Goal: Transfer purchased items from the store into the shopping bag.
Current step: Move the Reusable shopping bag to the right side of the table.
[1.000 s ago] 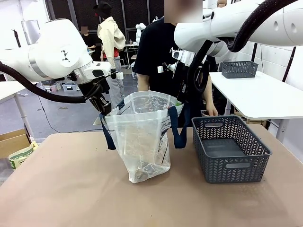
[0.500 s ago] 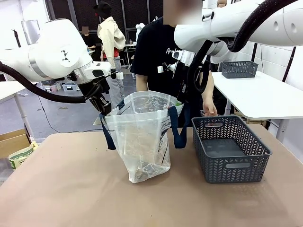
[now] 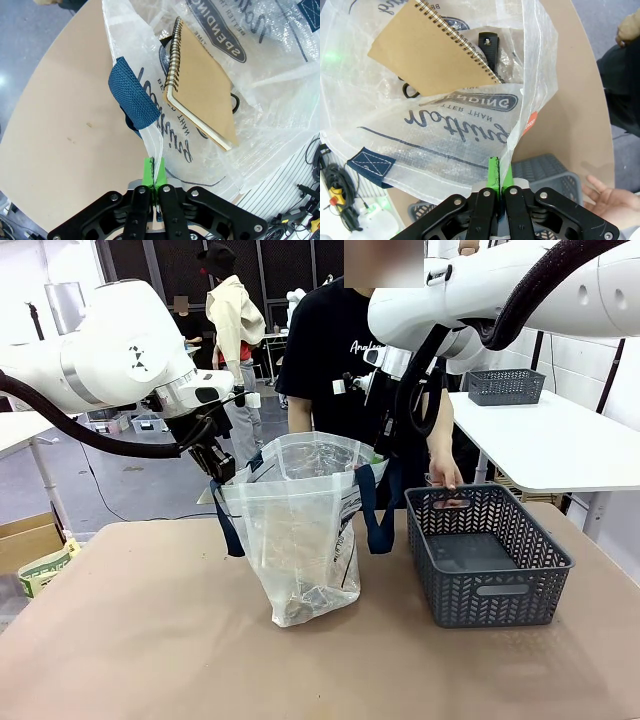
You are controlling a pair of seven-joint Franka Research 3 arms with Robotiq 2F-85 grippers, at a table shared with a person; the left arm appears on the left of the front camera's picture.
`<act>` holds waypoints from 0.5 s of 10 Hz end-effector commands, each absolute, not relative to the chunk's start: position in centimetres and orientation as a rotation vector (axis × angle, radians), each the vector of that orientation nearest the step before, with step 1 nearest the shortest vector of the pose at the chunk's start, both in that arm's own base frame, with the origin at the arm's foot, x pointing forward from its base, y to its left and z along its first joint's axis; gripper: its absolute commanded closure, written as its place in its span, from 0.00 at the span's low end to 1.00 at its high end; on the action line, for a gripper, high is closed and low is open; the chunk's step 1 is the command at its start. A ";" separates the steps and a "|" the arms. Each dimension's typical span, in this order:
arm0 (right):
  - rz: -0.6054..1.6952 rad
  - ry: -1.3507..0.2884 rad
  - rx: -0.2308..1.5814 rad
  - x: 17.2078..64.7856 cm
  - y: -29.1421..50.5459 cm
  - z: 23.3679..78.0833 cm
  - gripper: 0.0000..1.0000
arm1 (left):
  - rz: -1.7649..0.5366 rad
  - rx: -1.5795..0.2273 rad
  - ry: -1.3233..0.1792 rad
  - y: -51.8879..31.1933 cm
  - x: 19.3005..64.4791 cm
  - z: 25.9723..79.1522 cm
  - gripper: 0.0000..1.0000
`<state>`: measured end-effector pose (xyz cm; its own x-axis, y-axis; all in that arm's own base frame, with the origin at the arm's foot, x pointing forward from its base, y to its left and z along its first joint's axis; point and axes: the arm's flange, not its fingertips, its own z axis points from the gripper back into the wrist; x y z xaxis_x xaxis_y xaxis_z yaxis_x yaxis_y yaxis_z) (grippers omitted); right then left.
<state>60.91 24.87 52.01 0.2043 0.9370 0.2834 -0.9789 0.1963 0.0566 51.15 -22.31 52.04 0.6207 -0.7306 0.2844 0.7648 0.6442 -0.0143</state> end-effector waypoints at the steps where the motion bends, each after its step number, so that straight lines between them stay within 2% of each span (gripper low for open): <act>1: 1.355 -0.196 0.247 60.9 24.8 52.2 1.00 | -0.849 -0.134 -0.266 -22.3 51.1 52.1 1.00; 5: 1.355 -0.196 0.247 60.9 24.8 52.2 1.00 | -0.849 -0.134 -0.266 -22.3 51.1 52.1 1.00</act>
